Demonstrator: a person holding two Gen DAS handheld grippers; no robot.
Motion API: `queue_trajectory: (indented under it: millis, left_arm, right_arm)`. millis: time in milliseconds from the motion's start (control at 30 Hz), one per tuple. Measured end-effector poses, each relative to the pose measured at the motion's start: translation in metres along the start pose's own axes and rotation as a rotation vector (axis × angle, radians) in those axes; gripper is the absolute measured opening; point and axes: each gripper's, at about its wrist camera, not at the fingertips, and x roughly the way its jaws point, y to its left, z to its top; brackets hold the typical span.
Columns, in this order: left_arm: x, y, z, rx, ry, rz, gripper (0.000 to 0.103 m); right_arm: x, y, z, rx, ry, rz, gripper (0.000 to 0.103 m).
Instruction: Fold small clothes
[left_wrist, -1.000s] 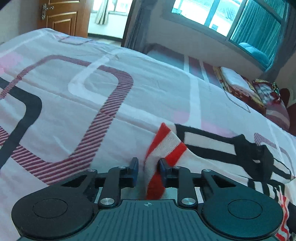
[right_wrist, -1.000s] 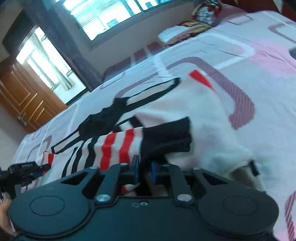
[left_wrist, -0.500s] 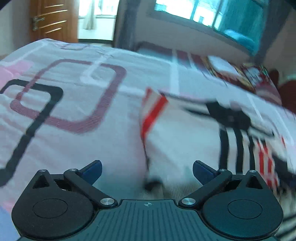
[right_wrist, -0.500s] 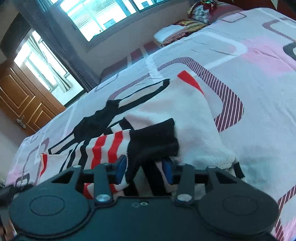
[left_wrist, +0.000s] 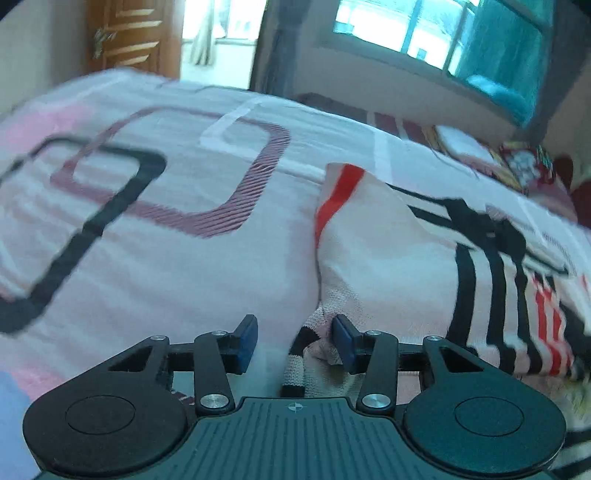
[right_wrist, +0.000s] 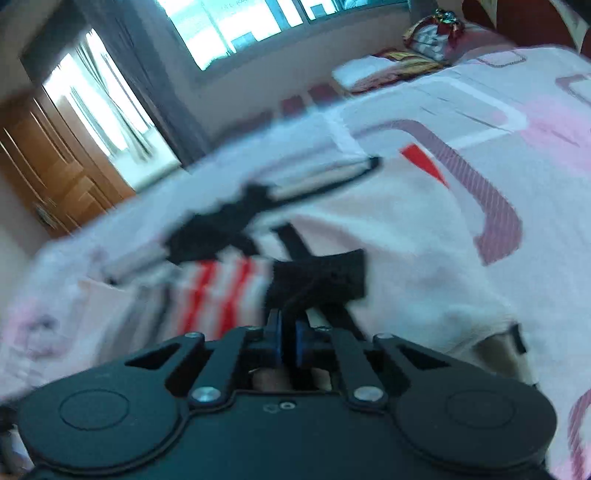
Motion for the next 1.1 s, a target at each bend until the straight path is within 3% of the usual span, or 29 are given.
queue_trajectory:
  millis: [100,200,267,367,467,533,667,733,767,900,1000,1100]
  left_arm:
    - [-0.01,-0.006,0.003,-0.009,-0.006,0.012,0.046]
    - [-0.022,-0.015,0.017,-0.018,-0.064,-0.021,0.046]
    - [-0.02,-0.025,0.028,0.0,-0.078,-0.05,0.046]
    - [0.006,-0.047,0.043,0.039,-0.053,-0.062,0.046]
    - [0.04,-0.059,0.049,0.054,0.005,-0.027,0.046]
    - [0.055,-0.055,0.049,0.051,0.009,0.007,0.046]
    - [0.047,-0.057,0.048,0.056,0.021,0.018,0.046]
    - [0.027,-0.06,0.042,0.054,-0.001,-0.011,0.046]
    - [0.021,-0.064,0.038,0.07,-0.011,-0.02,0.046]
    - [0.0,-0.081,0.003,0.164,-0.019,-0.036,0.046]
    - [-0.001,-0.084,-0.016,0.232,-0.049,-0.014,0.046]
    - [-0.014,-0.084,-0.007,0.182,-0.021,-0.014,0.046]
  right_arm:
    - [-0.001,-0.002,0.0,-0.007,-0.012,-0.015,0.006]
    - [-0.012,-0.001,0.003,-0.013,-0.061,-0.054,0.024]
    - [-0.024,-0.002,0.005,-0.019,-0.106,-0.071,0.029]
    - [-0.029,0.007,0.015,-0.091,-0.153,-0.086,0.026]
    - [-0.009,0.021,0.019,-0.15,-0.098,-0.059,0.025]
    - [0.009,0.023,0.014,-0.198,-0.044,-0.093,0.023]
    - [0.015,0.009,0.013,-0.215,-0.036,-0.128,0.018]
    - [0.012,0.008,0.017,-0.205,-0.029,-0.14,0.019]
    - [0.007,0.01,0.017,-0.2,-0.032,-0.13,0.025]
    - [-0.011,0.037,0.001,-0.275,-0.051,-0.027,0.026]
    - [0.001,0.046,-0.015,-0.341,0.0,-0.058,0.024]
    - [0.0,0.038,-0.019,-0.336,-0.019,-0.038,0.024]
